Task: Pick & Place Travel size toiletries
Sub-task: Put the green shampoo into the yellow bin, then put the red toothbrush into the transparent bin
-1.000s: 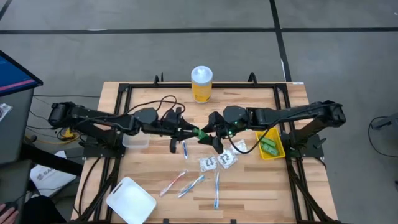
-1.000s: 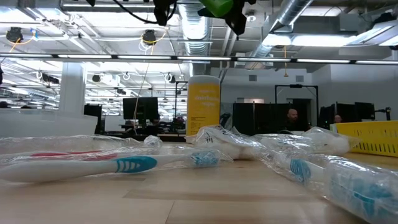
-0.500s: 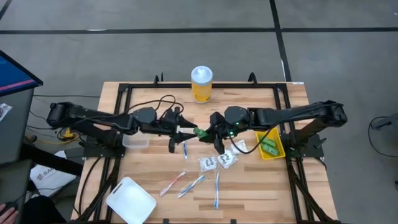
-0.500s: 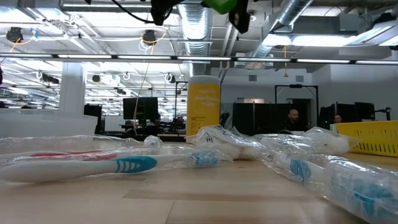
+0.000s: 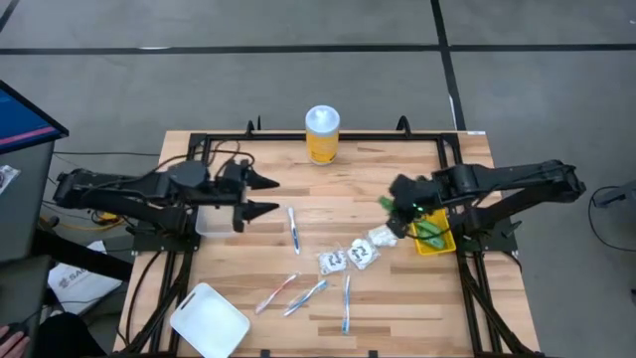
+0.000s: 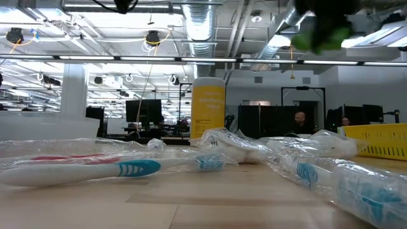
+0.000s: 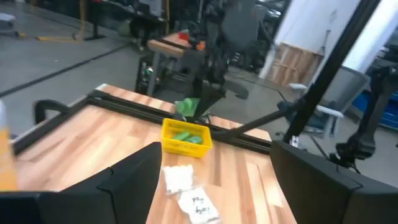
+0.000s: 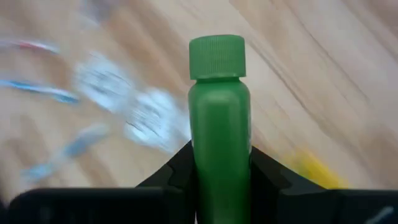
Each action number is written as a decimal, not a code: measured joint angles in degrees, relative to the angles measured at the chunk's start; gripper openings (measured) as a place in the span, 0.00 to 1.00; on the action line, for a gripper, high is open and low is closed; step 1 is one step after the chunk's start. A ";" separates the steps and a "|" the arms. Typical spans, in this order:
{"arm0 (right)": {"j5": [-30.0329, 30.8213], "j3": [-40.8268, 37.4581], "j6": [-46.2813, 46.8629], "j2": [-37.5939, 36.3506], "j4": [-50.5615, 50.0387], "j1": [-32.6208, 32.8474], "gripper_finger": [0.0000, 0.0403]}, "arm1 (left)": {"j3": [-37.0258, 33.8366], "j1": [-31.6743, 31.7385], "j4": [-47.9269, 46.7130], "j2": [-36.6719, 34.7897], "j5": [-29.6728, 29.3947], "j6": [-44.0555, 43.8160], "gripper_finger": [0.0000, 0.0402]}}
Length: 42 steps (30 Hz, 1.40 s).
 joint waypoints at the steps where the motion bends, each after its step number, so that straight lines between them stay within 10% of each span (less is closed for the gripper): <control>1: 0.58 -0.92 3.94 -0.49 -3.74 0.53 0.20 | 0.03 0.00 0.33 -0.53 -0.52 0.02 0.73; 13: -4.38 -16.11 37.64 1.60 -14.17 10.24 0.22 | 0.02 0.00 -2.03 -0.91 -3.81 0.02 0.71; 23: -6.97 -23.39 37.57 2.77 -7.71 8.71 0.23 | 0.02 0.00 -2.69 -0.91 -4.27 0.02 0.71; 42: -7.92 -18.62 28.51 2.82 -5.94 2.21 0.56 | 0.00 -2.78 -15.13 0.06 -0.44 -2.64 0.71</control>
